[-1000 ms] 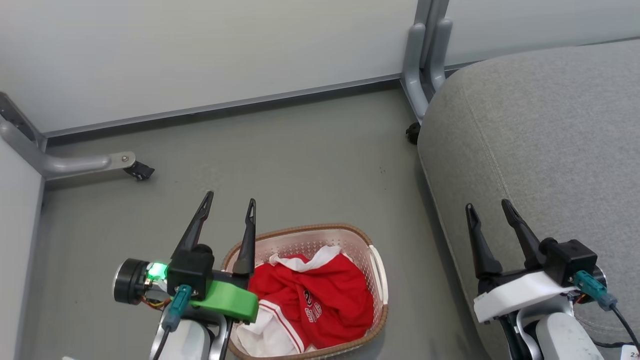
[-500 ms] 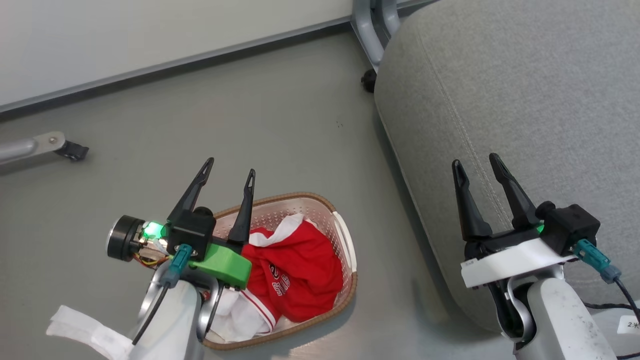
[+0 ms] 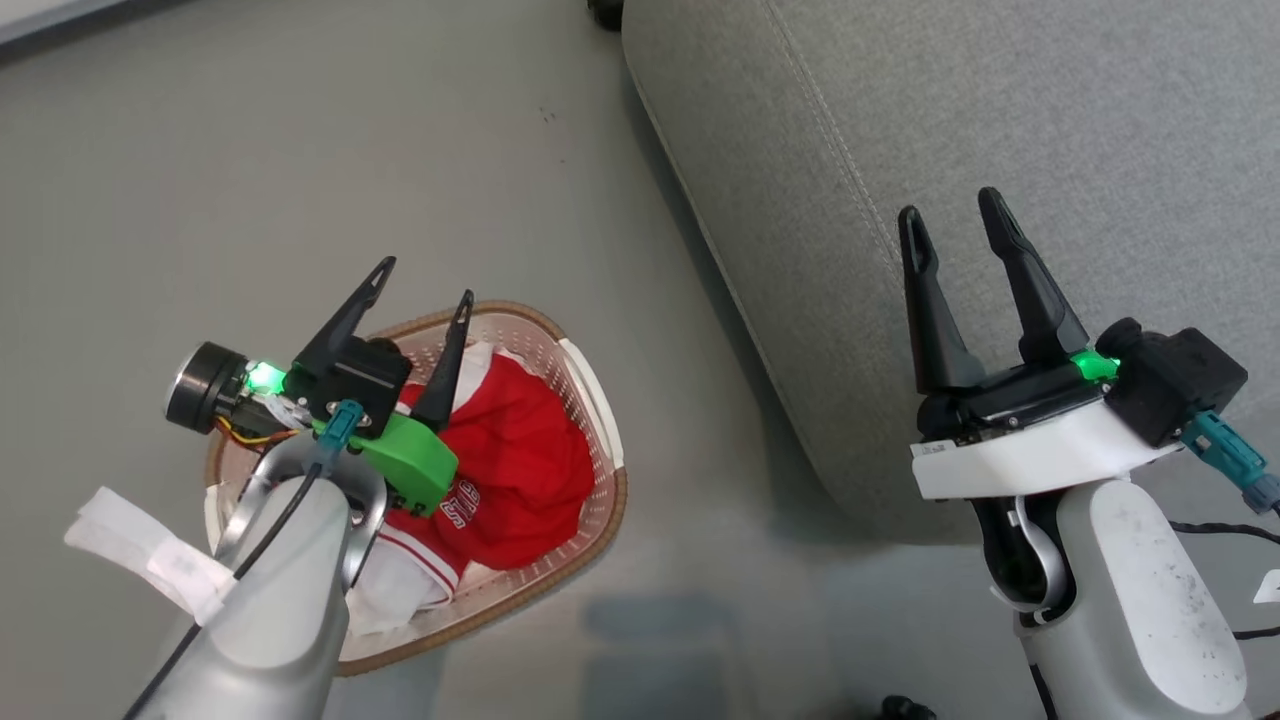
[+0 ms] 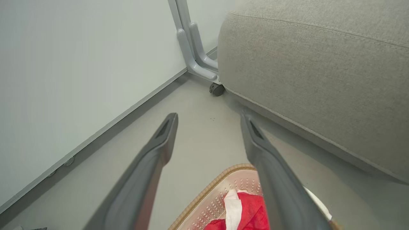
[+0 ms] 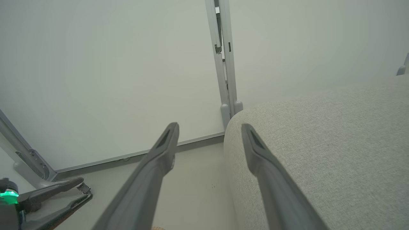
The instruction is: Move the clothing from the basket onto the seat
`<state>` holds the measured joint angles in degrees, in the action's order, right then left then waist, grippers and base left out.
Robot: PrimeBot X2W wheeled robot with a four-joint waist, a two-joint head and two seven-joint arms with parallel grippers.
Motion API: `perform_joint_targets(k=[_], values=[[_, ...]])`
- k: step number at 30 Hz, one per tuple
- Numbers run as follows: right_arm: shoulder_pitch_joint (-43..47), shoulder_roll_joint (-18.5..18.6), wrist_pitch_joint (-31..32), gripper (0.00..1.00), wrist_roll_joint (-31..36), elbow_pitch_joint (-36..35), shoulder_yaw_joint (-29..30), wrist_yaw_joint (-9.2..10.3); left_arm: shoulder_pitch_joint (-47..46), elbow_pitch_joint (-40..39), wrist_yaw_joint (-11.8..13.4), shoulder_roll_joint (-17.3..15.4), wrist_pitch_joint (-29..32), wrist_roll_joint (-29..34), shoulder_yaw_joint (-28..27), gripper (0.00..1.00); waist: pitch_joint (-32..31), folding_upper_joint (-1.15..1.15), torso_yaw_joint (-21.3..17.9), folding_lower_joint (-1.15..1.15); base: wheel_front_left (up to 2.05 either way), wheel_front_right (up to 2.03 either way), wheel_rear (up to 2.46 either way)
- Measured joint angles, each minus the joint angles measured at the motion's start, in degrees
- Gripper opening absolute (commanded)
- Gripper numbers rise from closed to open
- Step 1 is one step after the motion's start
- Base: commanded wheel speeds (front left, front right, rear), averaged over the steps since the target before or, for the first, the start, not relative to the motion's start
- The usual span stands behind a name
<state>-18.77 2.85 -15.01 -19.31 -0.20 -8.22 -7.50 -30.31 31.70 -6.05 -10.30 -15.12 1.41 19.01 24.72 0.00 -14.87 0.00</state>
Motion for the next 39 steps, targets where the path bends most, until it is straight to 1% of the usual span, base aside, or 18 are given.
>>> perform_joint_targets(k=[6,13,24,32,34,35,39], values=[[-0.97,0.01,0.00,1.00,-0.88,-2.48,-0.55,0.00,-4.12,6.02,-0.54,-2.31,0.01,0.49,2.02,1.00,5.93,0.00,-3.08,0.00,0.00,0.00,0.00],[-2.31,0.00,0.00,1.00,-0.90,-4.42,-0.43,0.00,-9.48,13.35,-1.01,-3.60,0.01,0.75,4.27,1.00,12.50,0.00,-5.28,0.00,0.00,0.00,0.00],[-5.28,-0.01,0.00,1.00,-1.30,-6.90,-1.49,0.00,-17.11,25.54,-1.25,-5.06,0.00,1.91,9.03,1.00,21.96,0.00,-6.64,0.00,0.00,0.00,0.00],[-5.34,-0.02,0.00,1.00,-0.88,-8.60,-1.49,0.00,-21.40,32.93,-1.24,-5.55,0.00,2.25,11.02,1.00,26.37,0.00,-6.82,0.01,0.00,0.00,0.00],[-5.36,-0.02,0.00,1.00,-0.77,-8.86,-1.47,0.00,-22.66,34.34,-0.69,-5.54,0.00,2.55,11.46,1.00,27.26,0.00,-6.61,0.01,0.00,0.00,0.00],[-5.37,-0.03,0.00,1.00,-0.73,-9.02,-1.49,0.00,-23.24,34.77,0.07,-5.54,0.00,2.99,11.83,1.00,27.66,0.00,-6.46,0.01,0.00,0.00,0.00],[-5.40,-0.02,0.00,1.00,-0.29,-9.53,-1.47,0.00,-25.22,35.12,1.76,-5.02,0.00,3.57,12.82,1.00,28.70,0.00,-5.59,0.00,0.00,0.00,0.00]])
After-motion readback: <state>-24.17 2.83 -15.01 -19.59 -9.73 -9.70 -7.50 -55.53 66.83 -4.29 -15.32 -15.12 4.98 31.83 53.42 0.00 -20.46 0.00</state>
